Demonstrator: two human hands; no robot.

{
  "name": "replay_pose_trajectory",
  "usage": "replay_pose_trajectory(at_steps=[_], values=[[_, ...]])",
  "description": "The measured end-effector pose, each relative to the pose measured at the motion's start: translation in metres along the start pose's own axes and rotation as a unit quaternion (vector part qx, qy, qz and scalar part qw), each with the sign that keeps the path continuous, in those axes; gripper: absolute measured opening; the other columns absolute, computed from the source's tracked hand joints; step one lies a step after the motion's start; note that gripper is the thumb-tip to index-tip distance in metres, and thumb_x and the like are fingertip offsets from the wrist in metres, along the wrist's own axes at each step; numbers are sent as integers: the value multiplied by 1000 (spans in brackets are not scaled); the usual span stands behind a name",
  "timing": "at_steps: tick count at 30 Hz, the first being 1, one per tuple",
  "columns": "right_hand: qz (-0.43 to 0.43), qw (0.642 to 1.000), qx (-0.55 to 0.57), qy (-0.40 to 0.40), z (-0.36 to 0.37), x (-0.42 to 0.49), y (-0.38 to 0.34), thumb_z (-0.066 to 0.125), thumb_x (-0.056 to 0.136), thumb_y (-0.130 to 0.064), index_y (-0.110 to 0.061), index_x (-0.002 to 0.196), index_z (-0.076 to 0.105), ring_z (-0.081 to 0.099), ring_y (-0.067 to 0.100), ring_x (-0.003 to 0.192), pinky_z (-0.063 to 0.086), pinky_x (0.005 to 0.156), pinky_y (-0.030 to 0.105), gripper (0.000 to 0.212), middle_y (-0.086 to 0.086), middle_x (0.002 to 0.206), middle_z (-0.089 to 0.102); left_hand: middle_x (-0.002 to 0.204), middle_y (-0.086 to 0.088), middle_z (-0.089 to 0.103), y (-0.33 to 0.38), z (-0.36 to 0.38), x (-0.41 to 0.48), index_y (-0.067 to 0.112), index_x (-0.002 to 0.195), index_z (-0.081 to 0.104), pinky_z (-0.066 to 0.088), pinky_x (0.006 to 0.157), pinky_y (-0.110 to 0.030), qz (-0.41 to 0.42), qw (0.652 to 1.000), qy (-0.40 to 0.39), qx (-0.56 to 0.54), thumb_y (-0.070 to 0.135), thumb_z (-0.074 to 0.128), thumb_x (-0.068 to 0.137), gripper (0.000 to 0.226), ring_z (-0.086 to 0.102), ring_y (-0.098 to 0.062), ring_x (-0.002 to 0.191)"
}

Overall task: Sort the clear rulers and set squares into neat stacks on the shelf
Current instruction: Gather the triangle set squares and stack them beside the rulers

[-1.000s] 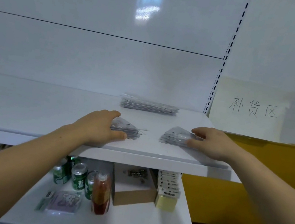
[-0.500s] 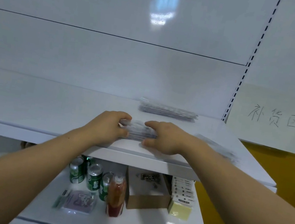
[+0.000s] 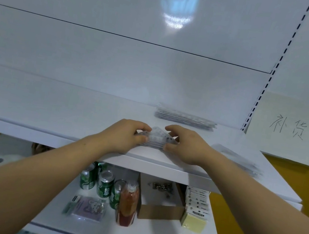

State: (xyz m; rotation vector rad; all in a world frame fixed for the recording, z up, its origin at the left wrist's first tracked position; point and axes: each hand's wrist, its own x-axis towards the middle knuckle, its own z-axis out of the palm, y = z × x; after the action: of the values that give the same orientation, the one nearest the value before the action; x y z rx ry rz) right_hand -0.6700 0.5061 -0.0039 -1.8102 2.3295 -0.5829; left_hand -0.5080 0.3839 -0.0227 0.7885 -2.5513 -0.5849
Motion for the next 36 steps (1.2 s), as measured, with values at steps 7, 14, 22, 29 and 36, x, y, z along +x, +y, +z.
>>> replay_pose_trajectory(at_steps=[7, 14, 22, 29, 36], values=[[16, 999, -24, -20, 4, -1, 1, 56, 91, -38, -24, 147, 27, 44, 20, 128, 35, 103, 31, 64, 0, 147, 41, 132, 1, 56, -4, -5, 3, 23, 133, 51, 38, 92, -22, -5, 999, -34, 15, 26, 61, 89, 45, 54, -14, 112], [26, 999, -25, -4, 9, -3, 0, 62, 88, -37, -20, 145, 33, 45, 21, 126, 36, 100, 30, 67, 3, 144, 44, 124, 0, 59, -3, -3, 3, 24, 135, 48, 38, 87, -22, -8, 998, -52, 26, 26, 71, 81, 58, 55, -15, 105], [25, 1000, 12, 13, 11, -10, 2, 64, 87, -37, -19, 145, 34, 48, 21, 120, 37, 92, 27, 68, 5, 138, 49, 106, 8, 57, -6, -5, -3, 23, 134, 49, 37, 80, -21, 3, 999, -37, 3, 27, 70, 83, 56, 53, -10, 94], [30, 998, 36, 46, 14, -17, 4, 59, 90, -42, -19, 142, 40, 47, 19, 124, 37, 99, 28, 60, 3, 139, 50, 110, 7, 64, -13, -4, -5, 20, 122, 62, 39, 81, -15, -9, 996, 14, -86, 27, 69, 84, 40, 56, -4, 94], [19, 998, 16, 55, 13, -19, 2, 53, 94, -42, -19, 143, 41, 44, 17, 129, 33, 104, 27, 56, 2, 143, 47, 102, 10, 64, -13, -3, -8, 19, 117, 65, 39, 77, -10, 3, 997, 21, -74, 24, 71, 82, 36, 57, -1, 90]])
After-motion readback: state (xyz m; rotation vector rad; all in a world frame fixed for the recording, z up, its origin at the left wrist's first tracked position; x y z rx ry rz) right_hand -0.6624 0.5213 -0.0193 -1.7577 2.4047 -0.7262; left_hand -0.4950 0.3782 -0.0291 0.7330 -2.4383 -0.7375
